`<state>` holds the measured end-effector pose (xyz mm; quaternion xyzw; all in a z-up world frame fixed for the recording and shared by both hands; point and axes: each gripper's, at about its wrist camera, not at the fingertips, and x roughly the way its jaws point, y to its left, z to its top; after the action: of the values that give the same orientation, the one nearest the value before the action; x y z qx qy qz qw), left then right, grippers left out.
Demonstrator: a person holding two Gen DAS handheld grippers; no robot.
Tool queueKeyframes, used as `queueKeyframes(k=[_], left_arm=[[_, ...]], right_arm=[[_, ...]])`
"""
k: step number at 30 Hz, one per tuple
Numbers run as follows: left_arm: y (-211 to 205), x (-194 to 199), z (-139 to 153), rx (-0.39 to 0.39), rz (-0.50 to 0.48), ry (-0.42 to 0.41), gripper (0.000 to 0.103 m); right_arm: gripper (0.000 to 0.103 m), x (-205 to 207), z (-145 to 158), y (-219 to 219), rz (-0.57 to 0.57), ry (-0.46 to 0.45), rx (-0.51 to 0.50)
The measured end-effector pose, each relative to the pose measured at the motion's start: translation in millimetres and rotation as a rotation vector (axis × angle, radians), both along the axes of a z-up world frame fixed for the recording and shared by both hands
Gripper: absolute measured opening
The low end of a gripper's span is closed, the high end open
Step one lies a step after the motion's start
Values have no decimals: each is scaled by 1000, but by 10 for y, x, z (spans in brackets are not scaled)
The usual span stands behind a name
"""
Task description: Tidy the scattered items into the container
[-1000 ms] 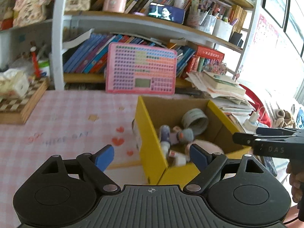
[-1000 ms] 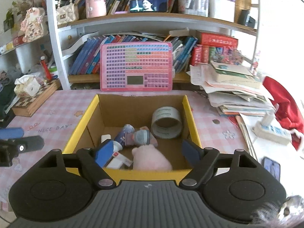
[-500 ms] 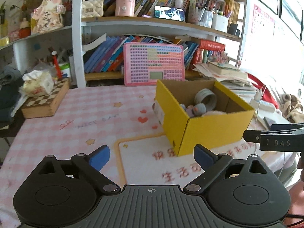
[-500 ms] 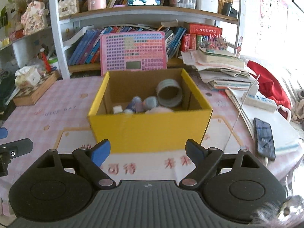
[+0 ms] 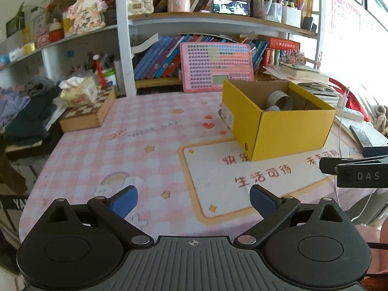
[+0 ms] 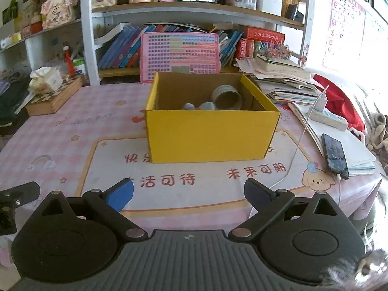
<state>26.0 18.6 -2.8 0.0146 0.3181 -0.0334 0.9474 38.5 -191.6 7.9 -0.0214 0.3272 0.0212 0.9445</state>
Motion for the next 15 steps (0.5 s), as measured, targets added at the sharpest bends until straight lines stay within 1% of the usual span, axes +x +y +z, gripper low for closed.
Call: queueKeyframes(k=[9, 15], left_arm=[[98, -220, 19, -1, 26, -15, 102], [131, -265, -9, 0, 34, 8, 103]], right_arm=[[100, -136, 13, 139, 32, 5, -9], [100, -187, -43, 189, 36, 35, -15]])
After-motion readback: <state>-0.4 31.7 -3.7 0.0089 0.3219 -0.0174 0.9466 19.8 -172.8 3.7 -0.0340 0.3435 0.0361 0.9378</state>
